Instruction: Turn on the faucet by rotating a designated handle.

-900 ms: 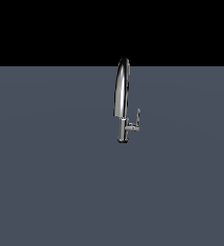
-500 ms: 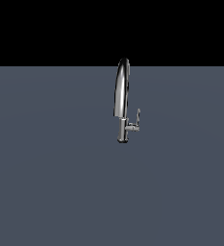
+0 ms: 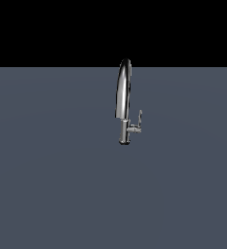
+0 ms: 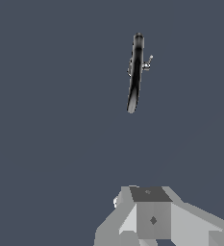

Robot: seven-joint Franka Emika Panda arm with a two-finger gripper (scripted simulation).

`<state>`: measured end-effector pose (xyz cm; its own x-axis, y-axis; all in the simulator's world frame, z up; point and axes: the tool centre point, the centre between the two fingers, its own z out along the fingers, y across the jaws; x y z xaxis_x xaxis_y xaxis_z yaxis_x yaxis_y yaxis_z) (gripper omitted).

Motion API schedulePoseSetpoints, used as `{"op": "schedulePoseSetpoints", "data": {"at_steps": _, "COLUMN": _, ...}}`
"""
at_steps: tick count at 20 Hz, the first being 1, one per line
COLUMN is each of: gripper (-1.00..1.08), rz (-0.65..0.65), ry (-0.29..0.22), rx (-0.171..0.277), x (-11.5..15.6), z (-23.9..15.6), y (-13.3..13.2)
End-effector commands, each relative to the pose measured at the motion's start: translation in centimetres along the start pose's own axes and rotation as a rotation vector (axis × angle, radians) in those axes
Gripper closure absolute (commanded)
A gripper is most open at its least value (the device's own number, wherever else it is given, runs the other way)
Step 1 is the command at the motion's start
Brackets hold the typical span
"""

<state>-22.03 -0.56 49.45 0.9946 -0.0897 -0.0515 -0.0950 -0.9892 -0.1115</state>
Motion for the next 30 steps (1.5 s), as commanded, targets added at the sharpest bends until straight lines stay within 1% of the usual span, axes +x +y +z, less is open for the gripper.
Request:
{"op": "schedulePoseSetpoints", "data": {"at_steps": 1, "gripper": 1.08, "rz": 0.031, "ry": -0.025, "rx": 0.028, "x": 1.2, "z": 0.2, "y": 0.1}}
{"op": "schedulePoseSetpoints", "data": {"at_steps": 16, "gripper": 1.08, "rz": 0.263, "ry": -0.213, "rx": 0.243, "x": 10.2, "z": 2.7, "y": 1.6}}
{"op": "schedulePoseSetpoints", "data": {"at_steps": 30, "gripper": 1.08, "rz": 0.497, "ry": -0.404, "rx": 0.465, "x": 18.1, "z": 7.4, "y": 4.5}}
